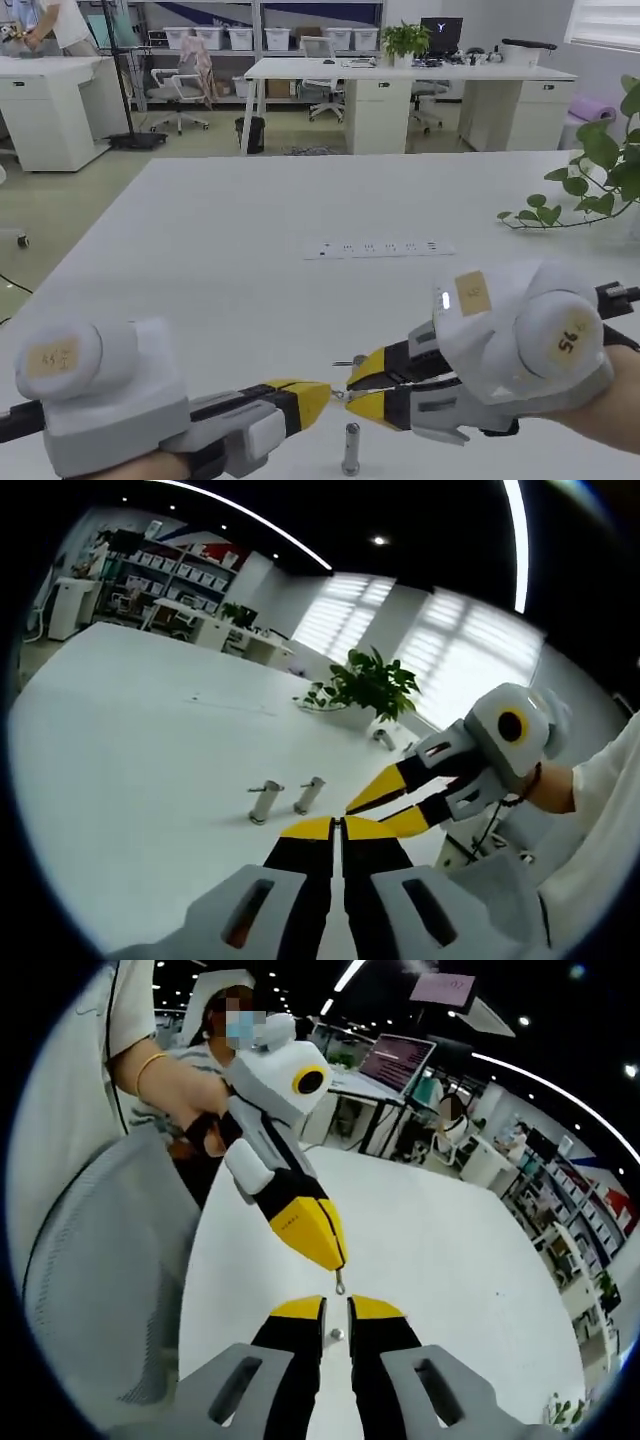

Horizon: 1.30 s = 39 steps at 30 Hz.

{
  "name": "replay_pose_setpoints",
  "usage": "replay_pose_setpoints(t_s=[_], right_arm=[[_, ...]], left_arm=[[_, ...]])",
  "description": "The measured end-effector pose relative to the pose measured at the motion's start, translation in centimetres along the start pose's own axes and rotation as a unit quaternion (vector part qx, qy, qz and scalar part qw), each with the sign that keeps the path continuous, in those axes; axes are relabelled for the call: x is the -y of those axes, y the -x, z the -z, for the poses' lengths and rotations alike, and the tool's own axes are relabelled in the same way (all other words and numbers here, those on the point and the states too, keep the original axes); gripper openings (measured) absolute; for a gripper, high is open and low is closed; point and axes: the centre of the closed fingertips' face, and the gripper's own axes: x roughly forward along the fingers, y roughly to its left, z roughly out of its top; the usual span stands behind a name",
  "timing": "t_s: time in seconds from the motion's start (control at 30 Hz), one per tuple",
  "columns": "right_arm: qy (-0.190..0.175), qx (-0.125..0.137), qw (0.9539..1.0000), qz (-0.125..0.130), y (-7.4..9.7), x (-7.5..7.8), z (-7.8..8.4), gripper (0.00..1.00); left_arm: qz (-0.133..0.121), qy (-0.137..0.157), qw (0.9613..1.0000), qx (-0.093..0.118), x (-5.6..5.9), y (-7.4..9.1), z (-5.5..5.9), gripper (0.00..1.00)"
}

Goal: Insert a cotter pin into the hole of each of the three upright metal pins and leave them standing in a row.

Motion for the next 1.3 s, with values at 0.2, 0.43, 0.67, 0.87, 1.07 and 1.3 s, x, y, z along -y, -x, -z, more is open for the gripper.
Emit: replay_pose_setpoints(t_s=[0.2,0.43,0.67,0.87,1.07,1.3], right_arm=[[-0.107,0.02,0.9934,-0.034,0.2,-0.5,0.6,0.16],[-0.171,0.048,0.979,-0.1,0.5,-1.8,0.6,0.16],[-0.193,0.071,0.971,-0.122,0.7,-2.2,0.5,0.16],[-0.206,0.091,0.9624,-0.152,0.9,-2.8,-0.1,0.16],[-0.207,0.099,0.9578,-0.173,1.0,-3.4,-0.2,0.15],[-0.21,0.108,0.9525,-0.192,1.0,-4.2,-0.2,0.15]], left_arm=[[0.012,-0.038,0.9992,-0.011,0.3,0.3,0.5,0.0],[0.036,-0.06,0.9974,-0.021,0.5,0.4,1.1,0.0],[0.07,-0.082,0.9937,-0.033,1.4,0.8,1.8,0.0],[0.102,-0.096,0.9894,-0.037,2.3,1.0,2.3,0.0],[0.123,-0.1,0.9868,-0.035,2.9,1.2,2.5,0.0],[0.152,-0.108,0.9821,-0.026,3.8,1.7,2.6,0.0]])
